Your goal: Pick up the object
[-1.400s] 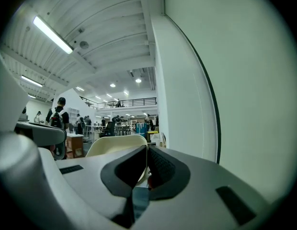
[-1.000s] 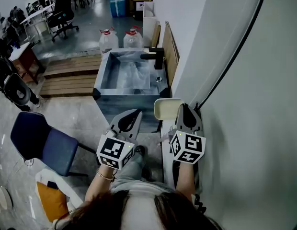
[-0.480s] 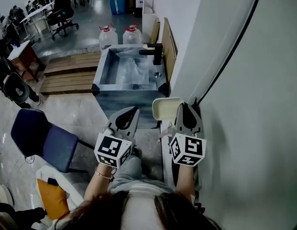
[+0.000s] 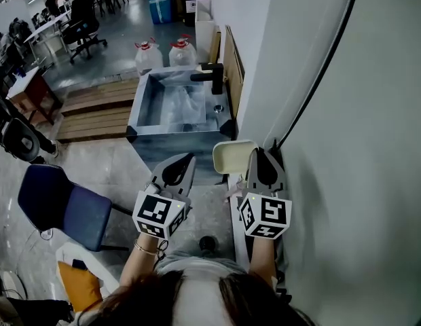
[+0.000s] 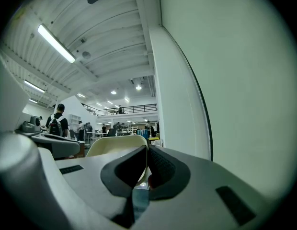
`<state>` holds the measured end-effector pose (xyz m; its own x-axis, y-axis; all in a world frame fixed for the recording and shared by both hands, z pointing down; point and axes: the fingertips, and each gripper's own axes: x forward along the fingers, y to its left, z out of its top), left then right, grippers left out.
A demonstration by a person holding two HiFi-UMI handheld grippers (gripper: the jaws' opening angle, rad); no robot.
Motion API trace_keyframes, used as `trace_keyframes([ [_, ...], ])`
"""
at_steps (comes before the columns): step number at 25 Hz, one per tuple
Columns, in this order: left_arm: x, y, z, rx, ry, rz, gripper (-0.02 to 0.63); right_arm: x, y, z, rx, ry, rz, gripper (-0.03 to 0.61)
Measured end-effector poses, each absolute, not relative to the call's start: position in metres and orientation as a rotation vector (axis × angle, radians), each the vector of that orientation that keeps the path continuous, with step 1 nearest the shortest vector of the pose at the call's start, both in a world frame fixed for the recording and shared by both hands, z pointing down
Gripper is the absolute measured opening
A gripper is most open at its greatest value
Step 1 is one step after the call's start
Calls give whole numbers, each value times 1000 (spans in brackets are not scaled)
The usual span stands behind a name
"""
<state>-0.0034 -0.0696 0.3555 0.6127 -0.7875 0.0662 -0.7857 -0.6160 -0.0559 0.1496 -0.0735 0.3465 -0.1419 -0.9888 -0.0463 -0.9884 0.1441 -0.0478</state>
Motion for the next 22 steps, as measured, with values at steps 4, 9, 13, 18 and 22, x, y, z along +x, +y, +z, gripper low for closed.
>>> trace_keyframes([
  [4,-1,-74,356,-2808,1350,-143,8,152,-75,347,-2021,2309,-16,32],
  [9,-3,-78,358,-2822,1323,-148,8,149,-77,347,-2039,2292,-19,32],
  [13,-9,-79,355,-2833,1310,-142,8,143,-75,342,-2055,2281,-13,32],
  [18,-22,-79,352,-2847,1299,-128,8,130,-74,339,-2078,2278,-14,32],
  [22,-34,-79,348,-2858,1303,-115,8,118,-71,336,-2096,2285,-15,32],
])
